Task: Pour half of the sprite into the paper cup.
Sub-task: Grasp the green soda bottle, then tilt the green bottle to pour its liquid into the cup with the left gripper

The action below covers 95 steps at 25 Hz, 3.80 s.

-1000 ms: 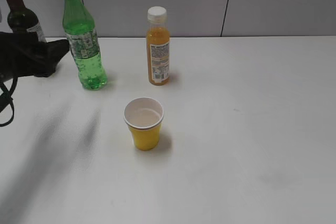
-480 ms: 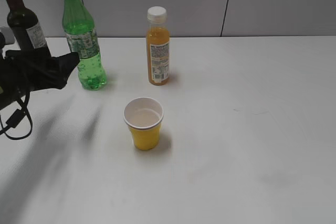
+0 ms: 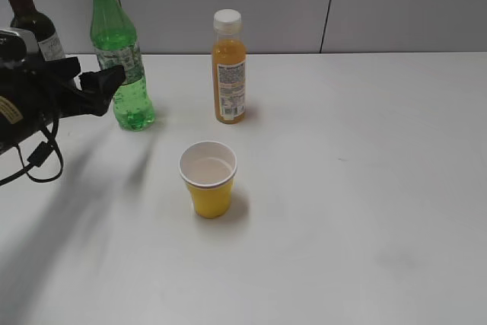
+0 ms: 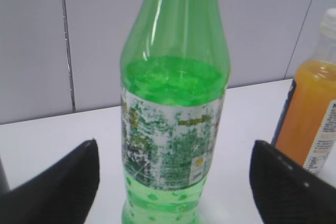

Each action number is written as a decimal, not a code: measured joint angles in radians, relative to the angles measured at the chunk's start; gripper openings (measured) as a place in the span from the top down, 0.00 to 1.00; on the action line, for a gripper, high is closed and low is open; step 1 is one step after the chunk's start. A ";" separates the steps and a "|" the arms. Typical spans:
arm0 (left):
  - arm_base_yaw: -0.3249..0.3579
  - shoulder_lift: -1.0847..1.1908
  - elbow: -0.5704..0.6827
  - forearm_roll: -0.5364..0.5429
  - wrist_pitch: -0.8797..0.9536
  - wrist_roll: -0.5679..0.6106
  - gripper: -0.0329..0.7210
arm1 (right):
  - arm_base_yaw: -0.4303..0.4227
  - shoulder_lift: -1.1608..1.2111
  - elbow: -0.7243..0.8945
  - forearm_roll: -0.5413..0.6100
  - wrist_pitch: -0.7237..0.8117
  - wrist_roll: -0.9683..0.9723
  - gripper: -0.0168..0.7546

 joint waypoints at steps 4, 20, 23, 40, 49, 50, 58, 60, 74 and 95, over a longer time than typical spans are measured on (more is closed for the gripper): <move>0.000 0.043 -0.041 0.001 0.000 0.001 0.04 | 0.000 0.000 0.000 0.000 0.000 0.000 0.22; -0.033 0.166 -0.203 0.010 0.029 0.002 0.04 | 0.000 0.000 0.000 0.000 0.000 0.000 0.22; -0.035 0.199 -0.238 0.005 0.045 0.002 0.04 | 0.000 0.000 0.000 0.000 0.000 0.000 0.22; -0.046 0.291 -0.357 -0.034 0.048 0.002 0.04 | 0.000 0.000 0.000 0.000 0.000 0.000 0.22; -0.050 0.291 -0.367 -0.034 0.043 0.002 0.20 | 0.000 0.000 0.000 0.000 0.000 0.000 0.22; -0.050 0.291 -0.367 -0.034 0.043 0.002 0.23 | 0.000 0.000 0.000 0.000 0.000 0.000 0.22; -0.051 0.287 -0.367 -0.036 0.046 0.001 0.34 | 0.000 0.000 0.000 0.000 0.000 0.000 0.22; -0.053 0.275 -0.361 -0.042 0.064 0.002 0.34 | 0.000 0.000 0.000 0.000 0.000 0.000 0.22; -0.124 0.073 -0.125 -0.334 0.064 0.139 0.34 | 0.000 0.000 0.000 0.000 0.000 0.000 0.22; -0.404 -0.143 0.201 -0.805 -0.068 0.446 0.34 | 0.000 0.000 0.000 0.000 0.000 0.000 0.22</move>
